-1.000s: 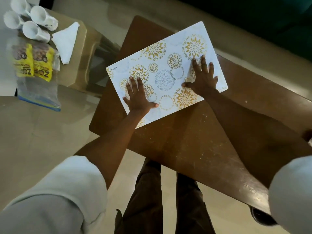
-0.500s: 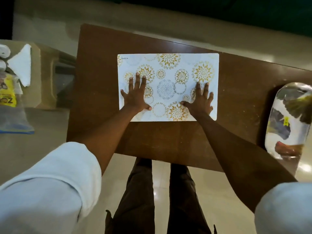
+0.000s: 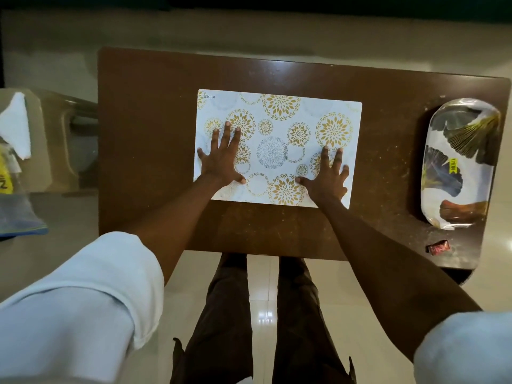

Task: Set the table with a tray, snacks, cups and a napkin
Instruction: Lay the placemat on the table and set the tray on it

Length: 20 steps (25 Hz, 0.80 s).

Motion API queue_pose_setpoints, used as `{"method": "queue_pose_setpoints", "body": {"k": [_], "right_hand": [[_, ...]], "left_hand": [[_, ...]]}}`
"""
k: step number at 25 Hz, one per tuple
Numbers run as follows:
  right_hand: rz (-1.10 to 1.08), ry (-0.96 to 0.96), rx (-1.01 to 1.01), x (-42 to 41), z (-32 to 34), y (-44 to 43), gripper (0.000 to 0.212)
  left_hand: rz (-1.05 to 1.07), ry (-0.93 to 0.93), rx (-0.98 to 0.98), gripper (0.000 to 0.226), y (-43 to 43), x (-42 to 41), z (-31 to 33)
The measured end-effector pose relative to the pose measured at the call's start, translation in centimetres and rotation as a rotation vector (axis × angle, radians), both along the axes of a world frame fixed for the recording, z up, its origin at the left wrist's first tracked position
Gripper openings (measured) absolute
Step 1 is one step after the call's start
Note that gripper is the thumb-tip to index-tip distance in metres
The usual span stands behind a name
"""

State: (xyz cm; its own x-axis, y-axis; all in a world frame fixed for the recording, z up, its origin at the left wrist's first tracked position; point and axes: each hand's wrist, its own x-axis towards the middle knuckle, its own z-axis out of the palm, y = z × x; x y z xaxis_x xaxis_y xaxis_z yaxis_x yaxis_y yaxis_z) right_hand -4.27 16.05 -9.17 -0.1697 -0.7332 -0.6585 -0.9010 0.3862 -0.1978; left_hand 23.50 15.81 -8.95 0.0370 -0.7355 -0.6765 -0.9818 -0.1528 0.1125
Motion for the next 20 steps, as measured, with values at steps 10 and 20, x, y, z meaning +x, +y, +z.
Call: {"method": "queue_pose_setpoints", "body": {"k": [10, 20], "right_hand": [[0.015, 0.004, 0.004, -0.2, -0.2, 0.0, 0.118], [0.013, -0.002, 0.001, -0.4, -0.2, 1.3, 0.117]], "left_hand": [[0.027, 0.012, 0.011, 0.145, 0.5, -0.2, -0.2], [0.03, 0.01, 0.008, 0.143, 1.9, -0.4, -0.1]]}}
